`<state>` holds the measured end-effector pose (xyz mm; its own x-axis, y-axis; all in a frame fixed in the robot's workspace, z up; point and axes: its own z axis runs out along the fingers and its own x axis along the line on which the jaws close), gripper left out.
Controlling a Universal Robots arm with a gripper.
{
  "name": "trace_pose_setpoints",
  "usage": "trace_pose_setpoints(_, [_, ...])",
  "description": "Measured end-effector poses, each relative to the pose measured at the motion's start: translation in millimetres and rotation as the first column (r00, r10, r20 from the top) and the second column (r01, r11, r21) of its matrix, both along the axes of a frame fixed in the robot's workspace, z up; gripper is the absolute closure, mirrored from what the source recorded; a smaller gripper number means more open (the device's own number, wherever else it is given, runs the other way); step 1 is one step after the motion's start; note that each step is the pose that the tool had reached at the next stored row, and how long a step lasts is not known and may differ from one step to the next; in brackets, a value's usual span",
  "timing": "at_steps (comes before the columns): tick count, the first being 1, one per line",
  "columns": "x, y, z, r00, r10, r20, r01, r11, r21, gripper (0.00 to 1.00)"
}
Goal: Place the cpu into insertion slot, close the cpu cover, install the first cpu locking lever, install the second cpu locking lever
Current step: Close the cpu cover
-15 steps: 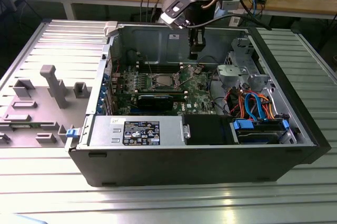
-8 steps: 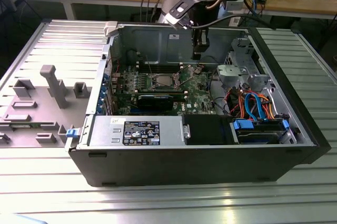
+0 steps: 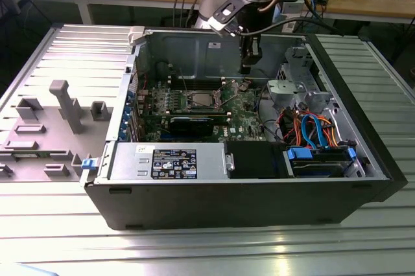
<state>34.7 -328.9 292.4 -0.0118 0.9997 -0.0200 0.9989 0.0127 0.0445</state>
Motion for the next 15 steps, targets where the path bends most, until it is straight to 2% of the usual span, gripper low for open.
trace_pose_setpoints(15, [15.2,0.0,-2.2,1.0,0.0,0.0,0.0,1.0,-0.0005,0.89])
